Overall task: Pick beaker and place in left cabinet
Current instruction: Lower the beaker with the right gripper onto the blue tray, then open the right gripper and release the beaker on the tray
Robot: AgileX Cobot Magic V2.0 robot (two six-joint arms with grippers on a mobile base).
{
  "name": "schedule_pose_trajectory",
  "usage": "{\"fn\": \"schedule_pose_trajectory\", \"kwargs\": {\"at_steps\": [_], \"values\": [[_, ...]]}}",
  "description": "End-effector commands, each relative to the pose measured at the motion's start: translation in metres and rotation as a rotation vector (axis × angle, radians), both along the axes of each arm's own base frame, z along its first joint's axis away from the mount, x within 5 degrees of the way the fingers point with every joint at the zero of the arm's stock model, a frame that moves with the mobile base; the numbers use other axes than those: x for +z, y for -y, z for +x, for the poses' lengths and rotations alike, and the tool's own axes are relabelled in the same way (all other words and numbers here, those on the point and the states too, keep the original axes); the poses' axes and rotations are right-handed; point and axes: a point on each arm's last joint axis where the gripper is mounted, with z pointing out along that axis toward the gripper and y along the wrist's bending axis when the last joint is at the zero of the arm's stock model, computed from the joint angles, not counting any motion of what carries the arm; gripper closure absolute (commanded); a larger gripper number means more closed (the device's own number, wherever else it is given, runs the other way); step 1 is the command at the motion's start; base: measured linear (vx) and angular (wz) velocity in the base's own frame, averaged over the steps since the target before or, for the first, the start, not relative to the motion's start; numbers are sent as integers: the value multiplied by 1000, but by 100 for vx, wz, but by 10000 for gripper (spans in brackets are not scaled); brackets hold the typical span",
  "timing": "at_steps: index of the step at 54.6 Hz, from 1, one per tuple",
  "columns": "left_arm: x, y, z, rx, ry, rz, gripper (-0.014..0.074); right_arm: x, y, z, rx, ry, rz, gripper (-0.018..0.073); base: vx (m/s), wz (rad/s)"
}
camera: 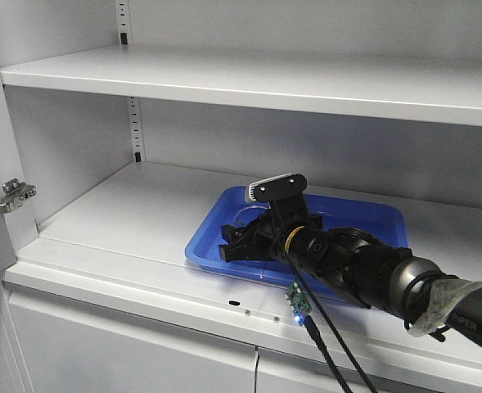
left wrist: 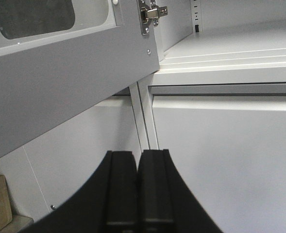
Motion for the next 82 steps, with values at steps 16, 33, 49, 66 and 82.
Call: {"fn": "schedule_pose_trajectory", "kwargs": {"at_steps": [16,33,49,66,82], "values": [[14,0,-2,5,109,7,603,30,0,0,32,95,57,130,0,0],[14,0,-2,5,109,7,603,30,0,0,29,94,47,3,0,0],[14,0,-2,5,109,7,603,31,0,-1,18,83,50,-96,0,0],[14,0,-2,5,109,7,603,53,7,-8,-11,105,47,-86,0,0],[14,0,-2,5,109,7,603,66,9,-13,-16,120,78,-76,0,0]]}}
